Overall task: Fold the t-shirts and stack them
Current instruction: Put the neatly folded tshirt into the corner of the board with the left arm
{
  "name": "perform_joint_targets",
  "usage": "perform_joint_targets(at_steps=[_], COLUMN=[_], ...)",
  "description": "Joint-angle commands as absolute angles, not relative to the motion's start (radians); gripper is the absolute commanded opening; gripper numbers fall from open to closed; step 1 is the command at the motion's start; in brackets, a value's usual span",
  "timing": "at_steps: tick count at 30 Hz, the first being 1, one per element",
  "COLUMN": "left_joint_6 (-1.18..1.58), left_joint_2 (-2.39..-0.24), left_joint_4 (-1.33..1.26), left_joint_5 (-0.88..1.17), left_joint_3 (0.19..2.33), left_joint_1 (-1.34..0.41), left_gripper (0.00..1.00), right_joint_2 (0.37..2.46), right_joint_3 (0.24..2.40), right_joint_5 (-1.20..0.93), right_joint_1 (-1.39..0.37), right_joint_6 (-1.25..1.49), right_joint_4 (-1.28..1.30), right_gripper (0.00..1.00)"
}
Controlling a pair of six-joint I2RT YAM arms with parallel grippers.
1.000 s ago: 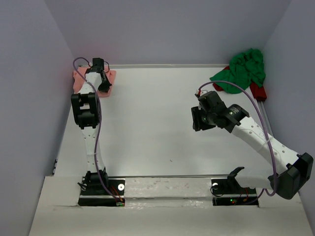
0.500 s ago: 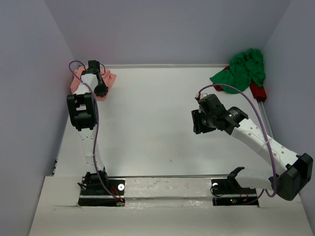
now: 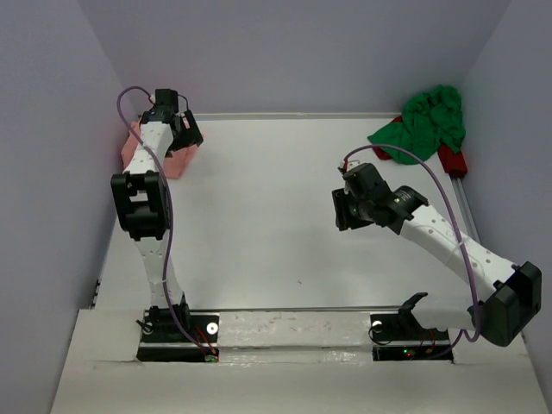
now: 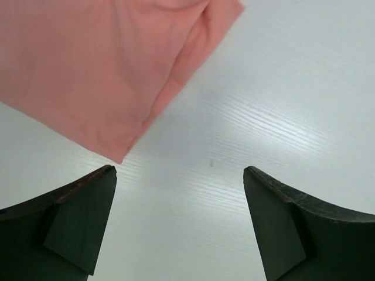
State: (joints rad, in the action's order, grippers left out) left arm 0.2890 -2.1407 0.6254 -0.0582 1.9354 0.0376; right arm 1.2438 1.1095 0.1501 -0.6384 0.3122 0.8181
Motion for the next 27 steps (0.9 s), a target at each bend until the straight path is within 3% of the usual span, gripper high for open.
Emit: perform_joint_targets(at_steps=[1, 8, 9, 12, 14, 27], left_joint_6=[0.261, 0.291, 0.291, 0.296, 0.31, 0.296], left_joint_2=[-1.968, -1.971, -1.974, -2.046, -2.112, -2.353], left_joint_4=[0.597, 0.612, 0.601, 0.661, 0.684, 0.796], left_joint_5=[-0.04, -0.127, -0.141, -0.216, -0.25, -0.325], left_joint_3=[1.941, 1.898, 1.887, 1.94, 1.998, 2.235], left_joint_1=[0.005, -0.04, -0.04, -0.035, -0.022, 0.028], left_gripper=[0.99, 0.99, 0.94, 0.44, 0.0, 0.0], right_joint_2=[1.249, 1.206, 1.2, 1.17, 1.16, 1.164], right_joint_3=[1.155, 1.16, 1.163, 1.161, 1.158, 1.131], right_joint_5=[0.175, 0.176, 0.176, 0.176, 0.179, 0.215], right_joint_1=[-0.643, -0.643, -0.643, -0.643, -0.643, -0.643], right_joint_6=[0.299, 0.318, 0.322, 0.325, 0.324, 0.313], right_joint_4=[0.752, 0.765, 0.768, 0.776, 0.781, 0.802], right_gripper=[0.5, 0.5, 0.5, 0.5, 0.5, 0.5])
